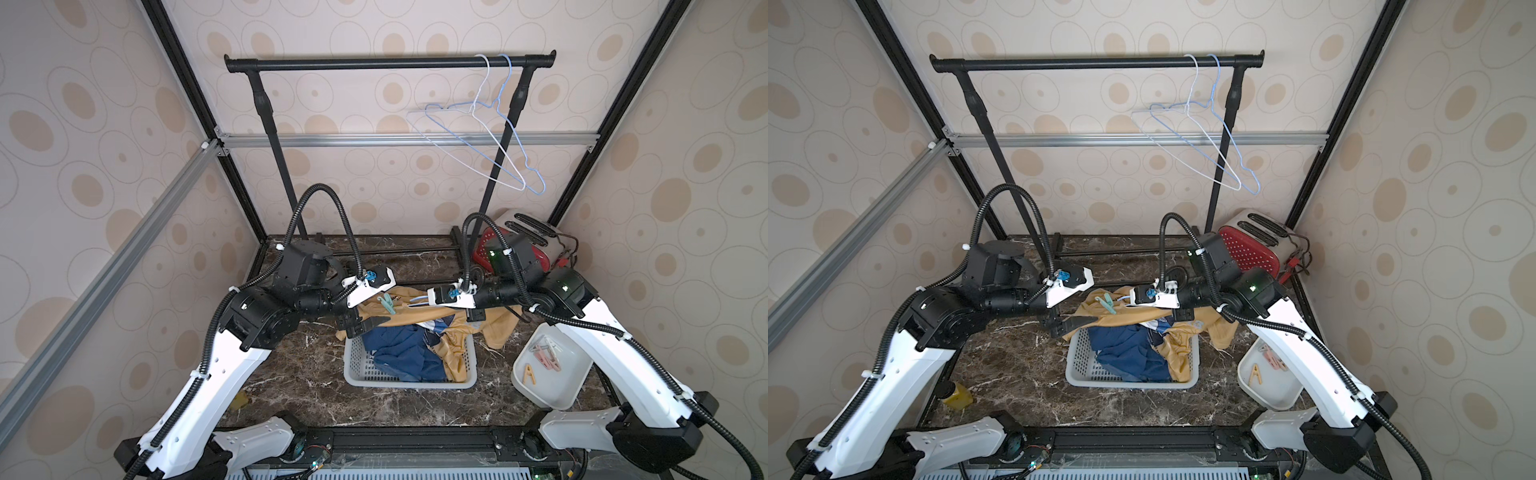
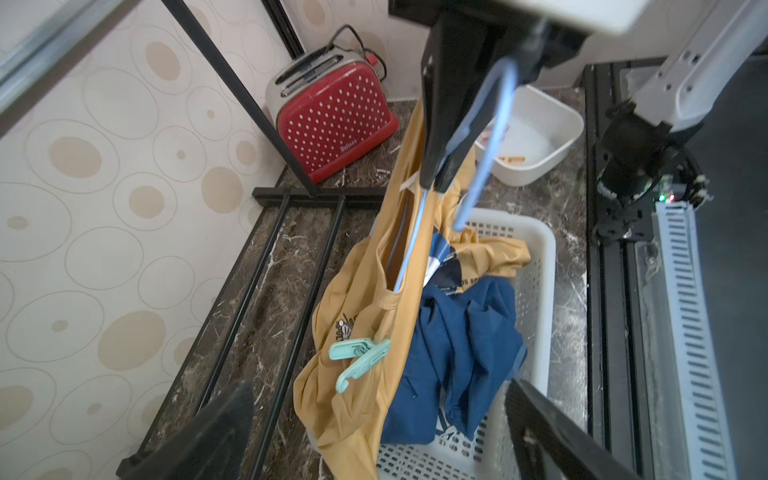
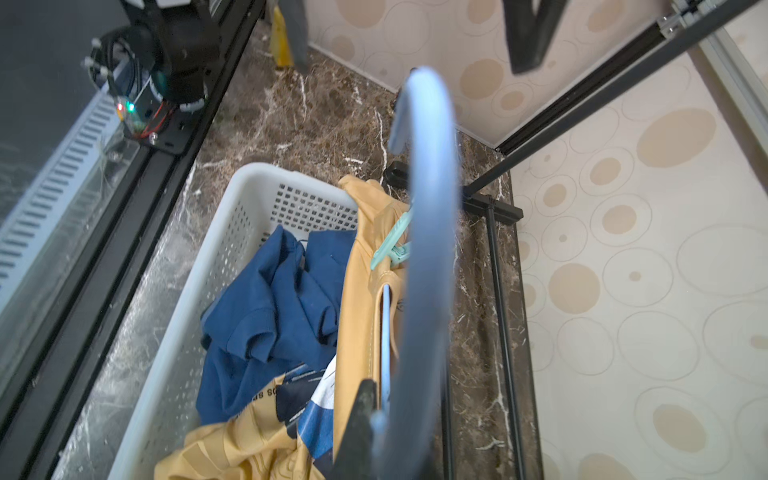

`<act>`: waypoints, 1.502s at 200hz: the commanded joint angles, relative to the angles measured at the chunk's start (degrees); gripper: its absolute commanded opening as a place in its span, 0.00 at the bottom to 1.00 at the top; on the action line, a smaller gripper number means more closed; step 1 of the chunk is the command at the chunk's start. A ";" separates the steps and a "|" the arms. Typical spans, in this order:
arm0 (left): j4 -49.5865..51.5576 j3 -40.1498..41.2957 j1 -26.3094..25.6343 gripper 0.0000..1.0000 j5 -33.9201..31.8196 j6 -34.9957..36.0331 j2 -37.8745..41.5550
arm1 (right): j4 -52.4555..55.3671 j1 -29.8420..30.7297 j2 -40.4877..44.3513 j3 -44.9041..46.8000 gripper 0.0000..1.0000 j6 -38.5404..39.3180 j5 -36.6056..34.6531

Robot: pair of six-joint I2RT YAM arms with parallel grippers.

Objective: Remove the clothespins securing t-shirts to the hanger
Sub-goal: Remove the clothespin from the hanger.

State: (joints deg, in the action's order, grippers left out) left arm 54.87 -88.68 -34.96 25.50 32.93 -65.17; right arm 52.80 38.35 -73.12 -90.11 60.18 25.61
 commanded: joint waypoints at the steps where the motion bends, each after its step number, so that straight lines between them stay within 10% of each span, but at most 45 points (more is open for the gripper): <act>1: 1.26 2.09 0.29 0.96 -0.95 7.05 -1.27 | 2.49 1.27 2.81 0.71 0.00 9.25 -6.01; 124: -13.29 13.72 2.13 0.93 4.92 17.94 -4.32 | 2.22 4.63 7.43 4.94 0.00 16.66 -11.05; 300: -15.45 15.75 2.79 0.45 9.52 17.22 -11.30 | 1.67 5.86 7.53 5.55 0.00 17.80 -12.82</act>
State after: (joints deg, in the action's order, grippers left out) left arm 39.79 -72.77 -32.51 33.76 49.23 -76.20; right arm 54.63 43.81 -66.08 -84.51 76.40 13.21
